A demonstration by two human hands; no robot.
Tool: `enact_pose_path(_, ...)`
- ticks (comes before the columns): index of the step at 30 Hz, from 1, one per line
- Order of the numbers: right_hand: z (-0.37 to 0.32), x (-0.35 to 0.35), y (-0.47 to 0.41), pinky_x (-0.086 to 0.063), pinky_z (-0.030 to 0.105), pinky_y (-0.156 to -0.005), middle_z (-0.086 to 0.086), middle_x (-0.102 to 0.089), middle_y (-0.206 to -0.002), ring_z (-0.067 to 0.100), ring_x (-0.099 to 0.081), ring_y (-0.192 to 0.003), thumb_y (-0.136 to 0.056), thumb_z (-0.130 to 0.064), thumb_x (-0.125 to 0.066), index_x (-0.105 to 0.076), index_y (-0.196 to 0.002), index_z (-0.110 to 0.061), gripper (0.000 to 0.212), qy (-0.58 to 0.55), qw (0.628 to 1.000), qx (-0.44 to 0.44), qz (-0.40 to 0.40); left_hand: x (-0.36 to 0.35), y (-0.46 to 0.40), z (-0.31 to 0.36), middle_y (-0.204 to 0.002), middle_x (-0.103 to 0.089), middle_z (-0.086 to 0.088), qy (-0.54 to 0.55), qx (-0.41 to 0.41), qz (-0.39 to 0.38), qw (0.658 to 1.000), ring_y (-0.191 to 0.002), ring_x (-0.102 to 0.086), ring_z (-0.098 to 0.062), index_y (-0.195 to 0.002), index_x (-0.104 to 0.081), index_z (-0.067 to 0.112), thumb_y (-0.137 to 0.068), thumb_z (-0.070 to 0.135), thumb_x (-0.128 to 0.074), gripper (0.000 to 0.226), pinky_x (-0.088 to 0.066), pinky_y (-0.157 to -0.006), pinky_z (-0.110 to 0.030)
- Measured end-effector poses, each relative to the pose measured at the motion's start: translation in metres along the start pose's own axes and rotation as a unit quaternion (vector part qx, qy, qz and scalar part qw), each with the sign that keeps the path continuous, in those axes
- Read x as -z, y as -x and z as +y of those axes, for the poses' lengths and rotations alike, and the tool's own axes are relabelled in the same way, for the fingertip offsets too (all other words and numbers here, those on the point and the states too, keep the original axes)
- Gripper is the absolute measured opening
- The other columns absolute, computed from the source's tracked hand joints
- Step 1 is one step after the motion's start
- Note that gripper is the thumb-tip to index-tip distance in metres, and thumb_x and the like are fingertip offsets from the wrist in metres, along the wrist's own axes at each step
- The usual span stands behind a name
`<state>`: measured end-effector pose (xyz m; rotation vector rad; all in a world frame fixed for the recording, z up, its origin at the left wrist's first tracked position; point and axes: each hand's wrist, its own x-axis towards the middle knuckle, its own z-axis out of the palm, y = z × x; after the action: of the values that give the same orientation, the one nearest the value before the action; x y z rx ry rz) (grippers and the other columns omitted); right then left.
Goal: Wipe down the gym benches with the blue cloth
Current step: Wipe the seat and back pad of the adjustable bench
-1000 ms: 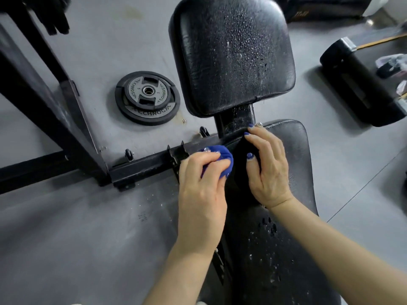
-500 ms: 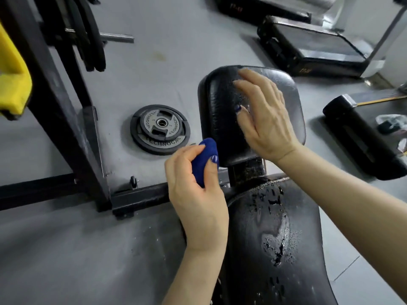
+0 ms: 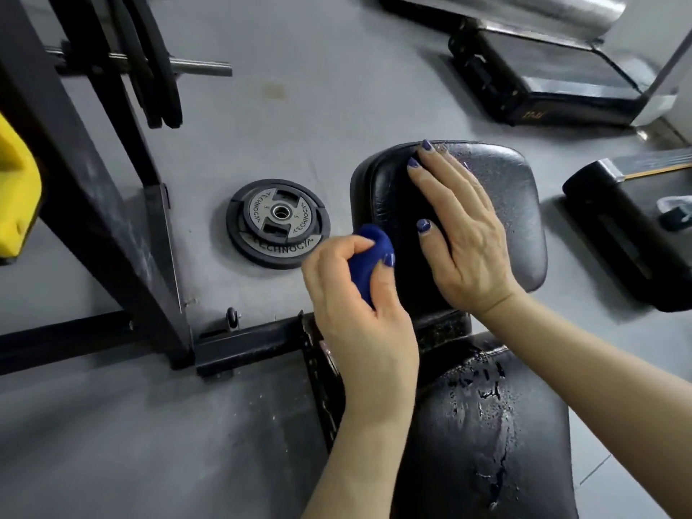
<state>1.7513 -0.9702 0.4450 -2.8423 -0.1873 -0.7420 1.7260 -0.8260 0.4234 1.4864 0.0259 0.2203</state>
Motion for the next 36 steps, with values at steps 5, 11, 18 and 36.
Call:
enact_pose_path(5, 0.0, 0.001, 0.002, -0.028, 0.048, -0.115, 0.012, -0.042, -0.149, 0.024, -0.035, -0.141, -0.094, -0.021, -0.041, -0.05, -0.137, -0.003, 0.048, -0.003, 0.998, -0.046, 0.04, 0.007, 0.017, 0.0, -0.115, -0.051, -0.002, -0.036, -0.038, -0.045, 0.998, -0.113, -0.051, -0.013, -0.103, -0.056, 0.014, -0.086, -0.001, -0.064, 0.024, -0.037, -0.095, -0.016)
enact_pose_path(11, 0.002, 0.0, 0.004, -0.029, 0.048, -0.113, 0.007, -0.045, -0.148, 0.02, -0.035, -0.141, -0.091, -0.02, -0.045, -0.052, -0.133, -0.006, 0.045, 0.002, 0.99, -0.122, 0.075, 0.002, -0.011, 0.001, -0.11, -0.052, 0.003, -0.052, -0.039, -0.054, 0.996, -0.108, -0.053, -0.012, -0.102, -0.057, 0.012, -0.087, -0.001, -0.065, 0.021, -0.041, -0.095, -0.022)
enact_pose_path(18, 0.003, 0.0, 0.005, -0.03, 0.046, -0.114, 0.006, -0.044, -0.148, 0.02, -0.035, -0.142, -0.092, -0.021, -0.043, -0.053, -0.134, -0.006, 0.045, -0.002, 0.988, -0.133, 0.075, -0.012, -0.054, 0.015, -0.113, -0.053, 0.002, -0.064, -0.083, -0.076, 0.992, -0.108, -0.054, -0.013, -0.106, -0.058, 0.009, -0.091, 0.005, -0.062, 0.016, -0.044, -0.094, -0.022)
enact_pose_path(36, 0.001, 0.004, 0.004, -0.027, 0.045, -0.116, 0.005, -0.043, -0.15, 0.02, -0.034, -0.142, -0.093, -0.022, -0.042, -0.053, -0.134, -0.008, 0.045, -0.006, 0.988, -0.139, 0.062, -0.025, -0.124, 0.048, -0.1, -0.059, 0.007, -0.211, -0.152, -0.273, 0.926, -0.091, -0.052, -0.01, -0.102, -0.063, 0.015, -0.089, 0.009, -0.061, 0.014, -0.037, -0.078, -0.009)
